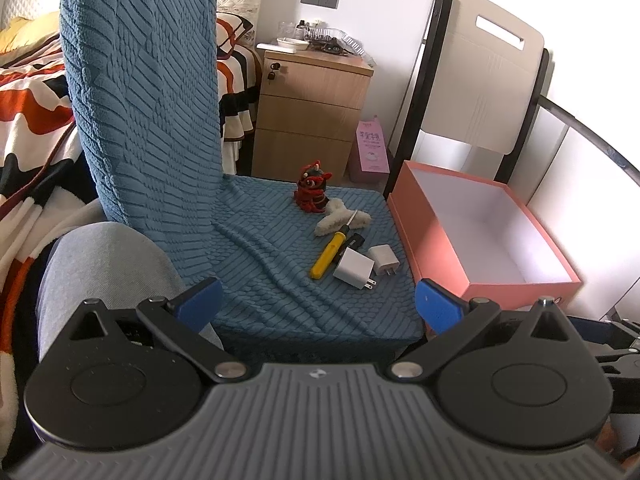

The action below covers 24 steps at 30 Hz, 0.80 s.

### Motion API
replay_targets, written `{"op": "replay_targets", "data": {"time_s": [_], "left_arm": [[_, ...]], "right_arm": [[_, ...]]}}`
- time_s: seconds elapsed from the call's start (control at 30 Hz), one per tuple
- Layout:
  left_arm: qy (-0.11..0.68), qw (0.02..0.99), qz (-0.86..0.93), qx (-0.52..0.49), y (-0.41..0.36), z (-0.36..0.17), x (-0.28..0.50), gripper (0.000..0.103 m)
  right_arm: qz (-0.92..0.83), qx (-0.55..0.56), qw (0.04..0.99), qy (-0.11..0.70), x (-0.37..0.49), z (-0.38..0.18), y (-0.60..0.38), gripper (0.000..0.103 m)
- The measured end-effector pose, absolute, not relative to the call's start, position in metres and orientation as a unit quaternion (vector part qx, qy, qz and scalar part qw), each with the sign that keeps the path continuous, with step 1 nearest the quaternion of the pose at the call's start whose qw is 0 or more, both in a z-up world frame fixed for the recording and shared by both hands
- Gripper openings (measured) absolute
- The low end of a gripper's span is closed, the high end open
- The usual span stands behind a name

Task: Organize rigid objects
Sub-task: 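Move both tools toward the items on the blue seat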

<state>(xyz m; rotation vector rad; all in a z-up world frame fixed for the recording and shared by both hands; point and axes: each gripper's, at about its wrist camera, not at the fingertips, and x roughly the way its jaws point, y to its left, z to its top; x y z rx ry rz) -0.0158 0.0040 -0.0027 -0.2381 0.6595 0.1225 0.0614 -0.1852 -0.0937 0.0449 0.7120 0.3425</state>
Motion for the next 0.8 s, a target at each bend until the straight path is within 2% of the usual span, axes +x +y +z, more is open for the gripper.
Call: {"op": "replay_targets", "data": {"time_s": [0.8], "left_arm": [[0.323,0.937,0.06,-0.119,0.0058,-0.0074,-0.012,0.103]], "right_arm": [[0.167,0.017,0.92,0.355,0.0638,-0.0962,-0.1818,0.103]]}}
